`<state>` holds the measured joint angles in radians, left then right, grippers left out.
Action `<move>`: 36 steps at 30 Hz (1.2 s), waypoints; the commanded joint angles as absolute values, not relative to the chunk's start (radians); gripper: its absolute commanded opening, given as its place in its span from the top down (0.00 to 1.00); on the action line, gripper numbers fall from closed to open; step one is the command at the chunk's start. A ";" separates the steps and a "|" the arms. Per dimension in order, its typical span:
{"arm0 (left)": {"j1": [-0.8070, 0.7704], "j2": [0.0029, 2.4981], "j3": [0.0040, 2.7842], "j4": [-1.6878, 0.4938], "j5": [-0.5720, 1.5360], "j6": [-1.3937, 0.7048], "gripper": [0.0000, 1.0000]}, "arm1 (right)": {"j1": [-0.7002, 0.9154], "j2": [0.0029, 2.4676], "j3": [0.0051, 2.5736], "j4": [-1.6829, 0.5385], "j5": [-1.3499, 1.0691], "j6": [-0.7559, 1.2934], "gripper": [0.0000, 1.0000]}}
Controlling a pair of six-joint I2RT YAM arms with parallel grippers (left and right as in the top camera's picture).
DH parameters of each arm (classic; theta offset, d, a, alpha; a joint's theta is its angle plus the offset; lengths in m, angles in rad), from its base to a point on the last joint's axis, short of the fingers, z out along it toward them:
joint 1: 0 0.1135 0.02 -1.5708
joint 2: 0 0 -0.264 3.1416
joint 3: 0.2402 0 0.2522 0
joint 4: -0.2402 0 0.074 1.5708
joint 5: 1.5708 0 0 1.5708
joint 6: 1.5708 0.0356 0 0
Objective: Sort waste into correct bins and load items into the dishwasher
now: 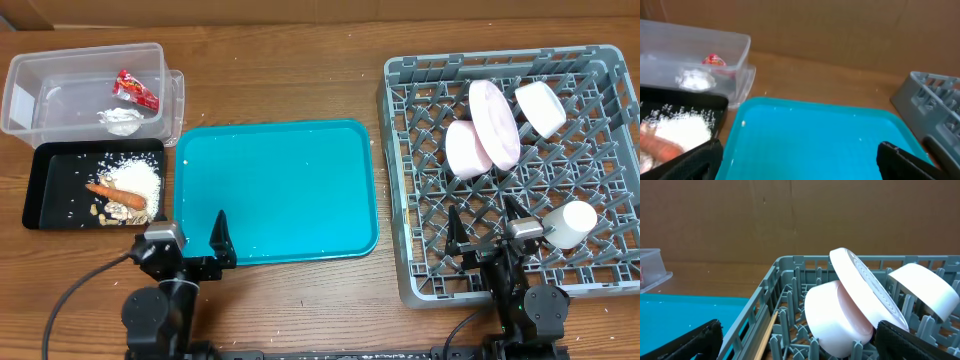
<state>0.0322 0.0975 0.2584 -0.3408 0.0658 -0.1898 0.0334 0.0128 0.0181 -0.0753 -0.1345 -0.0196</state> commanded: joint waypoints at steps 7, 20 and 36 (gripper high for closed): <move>0.023 0.003 0.014 0.014 -0.029 -0.162 0.00 | 0.033 0.003 0.008 -0.070 -0.143 -0.023 0.00; 0.019 0.004 0.005 -0.077 0.011 -0.160 0.00 | 0.033 0.003 0.008 -0.070 -0.143 -0.023 0.00; 0.019 0.004 0.005 -0.077 0.012 -0.160 0.00 | 0.033 0.003 0.008 -0.070 -0.143 -0.023 0.00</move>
